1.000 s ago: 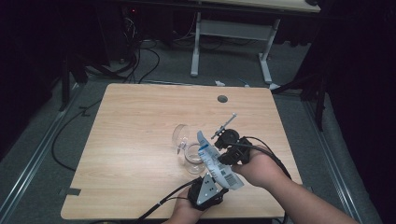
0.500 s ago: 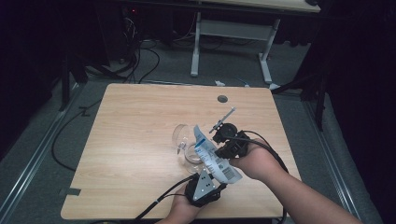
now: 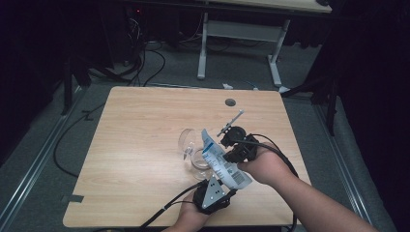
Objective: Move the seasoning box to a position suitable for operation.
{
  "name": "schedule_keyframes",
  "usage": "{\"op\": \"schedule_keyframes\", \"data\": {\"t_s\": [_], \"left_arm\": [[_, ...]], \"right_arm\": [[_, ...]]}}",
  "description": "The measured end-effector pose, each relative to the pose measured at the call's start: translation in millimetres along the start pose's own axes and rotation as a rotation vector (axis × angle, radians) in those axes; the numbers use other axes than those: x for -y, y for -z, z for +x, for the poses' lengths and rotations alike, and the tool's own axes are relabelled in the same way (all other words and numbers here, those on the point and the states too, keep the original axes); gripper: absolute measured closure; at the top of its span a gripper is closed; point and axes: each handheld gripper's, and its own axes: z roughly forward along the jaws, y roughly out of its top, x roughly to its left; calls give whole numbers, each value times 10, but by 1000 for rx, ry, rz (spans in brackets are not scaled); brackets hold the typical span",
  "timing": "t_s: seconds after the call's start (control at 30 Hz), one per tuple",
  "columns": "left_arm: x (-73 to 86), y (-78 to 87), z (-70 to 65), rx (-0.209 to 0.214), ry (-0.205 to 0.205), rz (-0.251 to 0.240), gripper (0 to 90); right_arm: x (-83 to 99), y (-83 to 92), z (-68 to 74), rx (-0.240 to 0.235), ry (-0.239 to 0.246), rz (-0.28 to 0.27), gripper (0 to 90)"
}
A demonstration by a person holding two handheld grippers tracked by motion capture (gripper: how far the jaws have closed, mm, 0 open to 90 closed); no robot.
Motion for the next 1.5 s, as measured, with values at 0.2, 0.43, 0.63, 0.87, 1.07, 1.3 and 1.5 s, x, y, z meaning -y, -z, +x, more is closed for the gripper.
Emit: {"op": "schedule_keyframes", "data": {"t_s": [0.2, 0.43, 0.63, 0.87, 1.07, 1.3, 1.5], "left_arm": [[-21, -3, -18, 9, 4, -2, 584], [-50, 2, 8, 6, 7, -10, 584], [-59, 7, 12, 4, 5, -11, 584], [-62, 3, 3, 7, 3, -8, 584], [-66, 2, 4, 8, 4, -9, 585], [-81, 10, 7, 9, 8, -12, 585], [-85, 13, 10, 11, 13, -14, 585]], "right_arm": [[-17, -4, 20, 4, 3, 0, 900], [-55, 23, 27, 11, 9, -8, 900], [-74, 35, 35, 12, 11, -8, 900], [-71, 32, 36, 9, 13, -4, 900], [-69, 37, 28, 6, 17, -4, 900], [-79, 46, 33, 7, 26, -3, 900], [-98, 49, 41, 8, 32, 0, 900]]}}
